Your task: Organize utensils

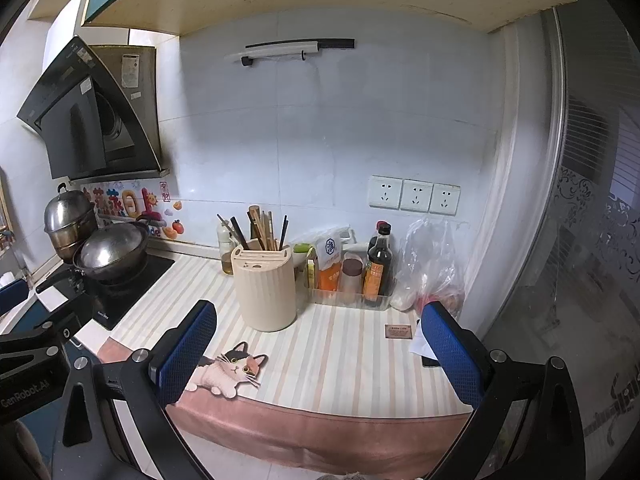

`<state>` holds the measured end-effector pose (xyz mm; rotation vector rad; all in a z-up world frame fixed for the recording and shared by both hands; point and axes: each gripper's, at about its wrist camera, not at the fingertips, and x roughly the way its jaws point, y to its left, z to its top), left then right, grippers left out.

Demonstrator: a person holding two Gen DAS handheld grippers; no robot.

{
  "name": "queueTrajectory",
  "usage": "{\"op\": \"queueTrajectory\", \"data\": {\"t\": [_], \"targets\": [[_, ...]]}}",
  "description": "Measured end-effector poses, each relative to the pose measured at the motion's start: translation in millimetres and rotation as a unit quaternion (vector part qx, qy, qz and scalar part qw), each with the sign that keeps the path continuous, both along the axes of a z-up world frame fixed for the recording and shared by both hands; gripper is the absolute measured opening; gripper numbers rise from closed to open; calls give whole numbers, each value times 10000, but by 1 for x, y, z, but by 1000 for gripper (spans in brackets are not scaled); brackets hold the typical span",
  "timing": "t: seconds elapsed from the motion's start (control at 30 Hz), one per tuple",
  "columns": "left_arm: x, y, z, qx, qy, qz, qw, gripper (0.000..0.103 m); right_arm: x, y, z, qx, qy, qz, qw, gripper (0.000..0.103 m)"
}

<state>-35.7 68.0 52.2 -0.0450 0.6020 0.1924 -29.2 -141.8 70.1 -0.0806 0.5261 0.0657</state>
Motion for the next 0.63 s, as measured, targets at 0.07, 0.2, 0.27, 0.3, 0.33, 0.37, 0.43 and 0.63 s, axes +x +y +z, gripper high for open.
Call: {"op": "queueTrajectory", "data": {"t": [0.07, 0.2, 0.27, 0.3, 0.33, 0.37, 0.43, 0.63], "targets": [[0, 0, -2, -14, 17, -12, 10000, 103, 0, 0, 0, -1, -2, -6, 10000, 103], [-1, 0, -4, -25, 21, -23, 10000, 103, 0, 0, 0, -1, -2, 3, 10000, 103], [-1, 1, -4, -10, 16, -47, 10000, 103, 0, -1, -1, -1, 5, 1, 10000, 103], [0, 1, -4, -20, 27, -48, 10000, 103, 0, -1, -1, 0, 2, 0, 10000, 103], [0, 1, -5, -24, 42, -55, 10000, 103, -1, 0, -1, 2, 1, -3, 10000, 103], [1, 2, -6, -30, 56, -65, 10000, 103, -1, -1, -1, 0, 2, 0, 10000, 103], [2, 1, -8, -37, 81, -80, 9999, 103, -1, -1, -2, 6, 12, 1, 10000, 103], [2, 0, -9, -38, 116, -105, 9999, 103, -3, 0, -4, -3, 28, 11, 10000, 103]]}}
